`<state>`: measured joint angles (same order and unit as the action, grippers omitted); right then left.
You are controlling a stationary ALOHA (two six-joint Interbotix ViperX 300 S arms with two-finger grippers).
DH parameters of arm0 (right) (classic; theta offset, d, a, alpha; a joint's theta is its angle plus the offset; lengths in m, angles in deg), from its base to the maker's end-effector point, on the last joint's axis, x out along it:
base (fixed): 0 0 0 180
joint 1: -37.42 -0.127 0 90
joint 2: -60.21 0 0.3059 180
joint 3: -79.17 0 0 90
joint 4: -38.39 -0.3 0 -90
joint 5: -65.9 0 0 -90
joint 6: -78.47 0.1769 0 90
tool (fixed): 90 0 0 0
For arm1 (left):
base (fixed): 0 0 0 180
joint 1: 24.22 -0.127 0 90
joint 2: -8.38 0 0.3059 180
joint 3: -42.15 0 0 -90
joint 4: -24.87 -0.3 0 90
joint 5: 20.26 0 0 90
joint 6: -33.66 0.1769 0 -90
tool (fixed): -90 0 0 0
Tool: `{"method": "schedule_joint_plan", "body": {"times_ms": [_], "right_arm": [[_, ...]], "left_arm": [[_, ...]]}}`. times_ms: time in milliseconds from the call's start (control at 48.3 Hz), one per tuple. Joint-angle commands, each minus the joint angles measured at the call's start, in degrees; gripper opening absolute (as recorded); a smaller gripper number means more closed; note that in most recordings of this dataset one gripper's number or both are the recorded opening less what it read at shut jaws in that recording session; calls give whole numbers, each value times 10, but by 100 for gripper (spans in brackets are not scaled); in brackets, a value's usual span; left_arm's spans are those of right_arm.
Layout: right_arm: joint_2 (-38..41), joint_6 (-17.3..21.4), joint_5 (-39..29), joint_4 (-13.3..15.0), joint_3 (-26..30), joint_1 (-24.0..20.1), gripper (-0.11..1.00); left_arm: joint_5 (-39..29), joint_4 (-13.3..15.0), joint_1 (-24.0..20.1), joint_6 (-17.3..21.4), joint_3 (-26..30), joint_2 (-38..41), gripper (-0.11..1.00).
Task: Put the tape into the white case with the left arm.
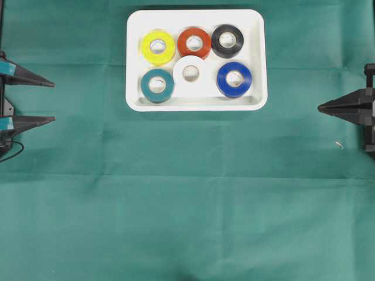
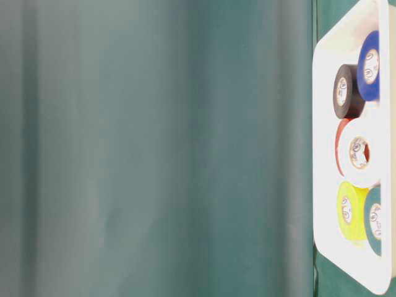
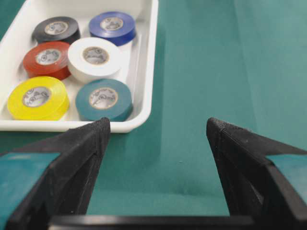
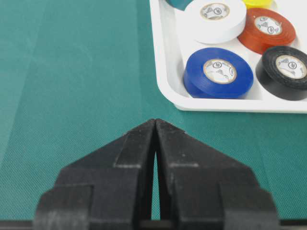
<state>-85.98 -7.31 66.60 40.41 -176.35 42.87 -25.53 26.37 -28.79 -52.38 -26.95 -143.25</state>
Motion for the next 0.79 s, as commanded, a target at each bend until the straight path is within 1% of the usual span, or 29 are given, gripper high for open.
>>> {"method": "schedule_joint_plan", "body": {"times_ms": [0, 83, 269, 497, 601, 766], "right_arm": [[9, 1, 6, 0, 6, 2, -9], [9, 1, 6, 0, 6, 2, -9], [9, 1, 6, 0, 6, 2, -9], [9, 1, 6, 0, 6, 2, -9], [9, 1, 6, 0, 6, 2, -9], [9, 1, 6, 0, 6, 2, -9]], "left_arm": [[5, 1, -1, -2, 6, 4, 82], [4, 1, -1, -3, 7, 4, 82], [2, 0, -2, -18, 4, 4, 82], [2, 1, 0, -18, 3, 4, 82], [2, 1, 6, -18, 4, 4, 82], [2, 0, 28, -18, 3, 4, 82]]}}
